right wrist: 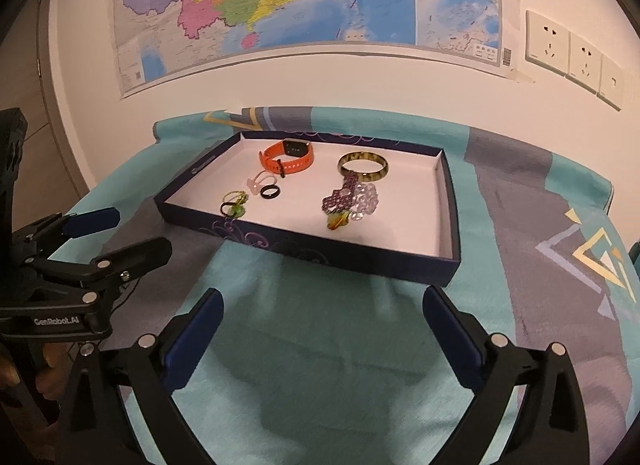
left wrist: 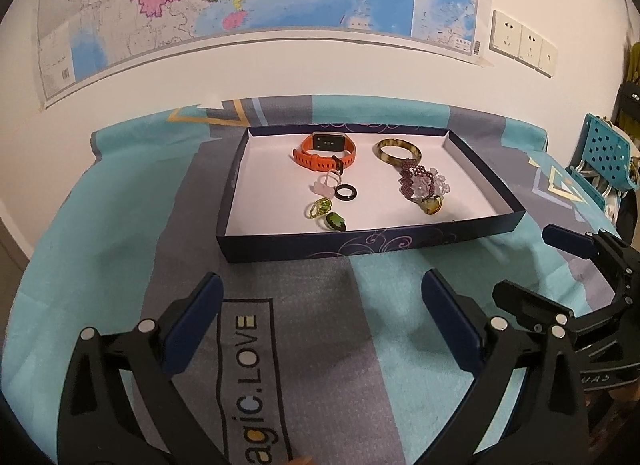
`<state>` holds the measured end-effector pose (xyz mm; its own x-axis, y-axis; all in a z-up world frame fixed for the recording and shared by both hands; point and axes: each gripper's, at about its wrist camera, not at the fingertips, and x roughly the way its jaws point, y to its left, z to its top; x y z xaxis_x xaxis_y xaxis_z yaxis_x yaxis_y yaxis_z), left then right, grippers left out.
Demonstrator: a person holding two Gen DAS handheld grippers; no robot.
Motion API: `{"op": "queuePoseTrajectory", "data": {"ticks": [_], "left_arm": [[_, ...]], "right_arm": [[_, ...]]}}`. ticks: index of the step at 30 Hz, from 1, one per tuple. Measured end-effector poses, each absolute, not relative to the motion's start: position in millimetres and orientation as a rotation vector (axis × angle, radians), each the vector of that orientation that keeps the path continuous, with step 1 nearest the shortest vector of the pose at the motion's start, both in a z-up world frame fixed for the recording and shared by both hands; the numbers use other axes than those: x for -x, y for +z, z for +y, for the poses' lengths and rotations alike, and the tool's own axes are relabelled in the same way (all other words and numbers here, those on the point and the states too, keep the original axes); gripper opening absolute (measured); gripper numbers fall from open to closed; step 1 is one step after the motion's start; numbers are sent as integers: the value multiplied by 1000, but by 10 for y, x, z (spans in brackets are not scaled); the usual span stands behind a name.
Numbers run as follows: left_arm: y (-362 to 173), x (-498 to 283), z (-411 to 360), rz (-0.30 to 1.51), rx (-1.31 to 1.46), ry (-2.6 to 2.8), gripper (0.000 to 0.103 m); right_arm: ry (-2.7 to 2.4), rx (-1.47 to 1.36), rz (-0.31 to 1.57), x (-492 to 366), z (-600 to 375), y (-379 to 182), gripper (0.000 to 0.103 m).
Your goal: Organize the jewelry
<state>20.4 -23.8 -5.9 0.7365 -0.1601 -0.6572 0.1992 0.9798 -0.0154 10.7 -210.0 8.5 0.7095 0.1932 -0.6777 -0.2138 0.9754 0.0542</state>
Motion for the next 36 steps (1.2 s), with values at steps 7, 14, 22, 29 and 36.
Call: {"op": "queuePoseTrajectory", "data": {"ticks": [7, 14, 22, 29, 36], "left_arm": [[-61, -146, -240, 718, -65, -187, 98], [-61, -117, -230, 717, -68, -181, 98], [-66, -105, -229, 716, -73, -177, 98], [-74, -95, -228, 720, -74, -178, 98], [-101, -101, -235, 730, -73, -179, 98]], "right_arm": [[220, 39, 736, -38, -2082, 118, 96], [225, 41, 735, -13, -2056, 128, 96], [226, 39, 737, 6, -2049, 129, 96], [225, 35, 743, 7, -2053, 111, 96], [226, 29, 748, 1, -2057, 90, 96]]}}
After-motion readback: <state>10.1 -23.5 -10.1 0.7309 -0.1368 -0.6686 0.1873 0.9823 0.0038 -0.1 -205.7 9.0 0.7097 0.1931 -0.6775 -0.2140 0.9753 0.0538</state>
